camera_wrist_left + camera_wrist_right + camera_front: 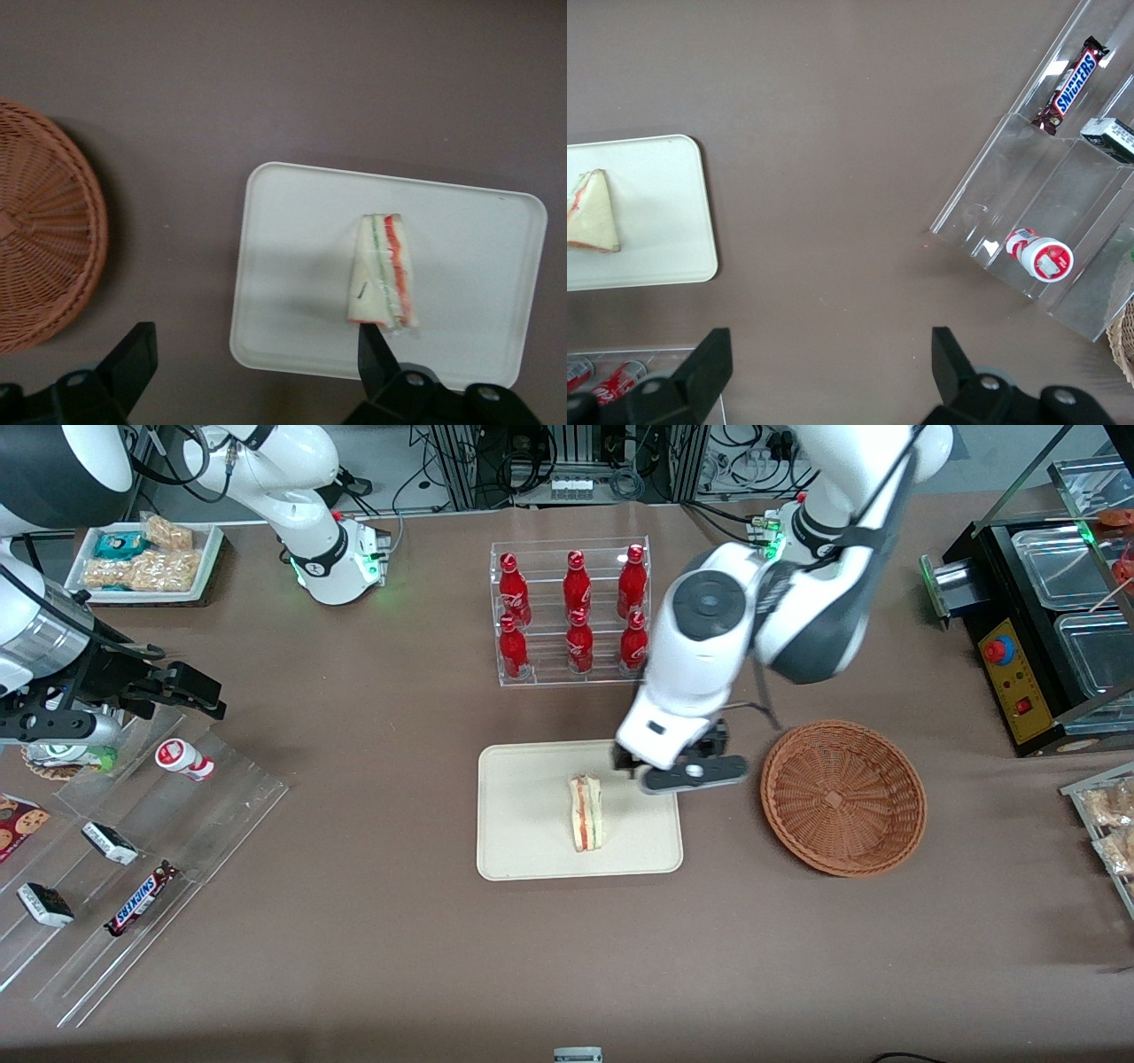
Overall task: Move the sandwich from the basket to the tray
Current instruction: 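Open the left gripper to release the sandwich on the tray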
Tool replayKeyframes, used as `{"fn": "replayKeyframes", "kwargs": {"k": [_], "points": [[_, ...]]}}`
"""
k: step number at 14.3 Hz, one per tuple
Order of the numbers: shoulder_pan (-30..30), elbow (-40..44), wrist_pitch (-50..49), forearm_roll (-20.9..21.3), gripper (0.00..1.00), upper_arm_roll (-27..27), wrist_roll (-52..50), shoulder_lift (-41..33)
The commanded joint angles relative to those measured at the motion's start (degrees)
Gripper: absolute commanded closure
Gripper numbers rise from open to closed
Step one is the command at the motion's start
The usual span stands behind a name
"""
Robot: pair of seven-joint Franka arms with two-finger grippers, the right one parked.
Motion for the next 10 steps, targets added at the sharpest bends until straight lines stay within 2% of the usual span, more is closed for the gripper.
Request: {"fn": "replayKeyframes", "kwargs": {"k": [1,6,10], "points": [[5.9,-2.2,-4.1,0.0,0.00,-0.6,2.0,-2.9],[17.3,-7.5,-8.9,-0.3,0.00,-0.6,20.5,-9.1],[22.7,-8.0,-13.3,-0.2,0.00,-0.5,28.7,-12.0]]}}
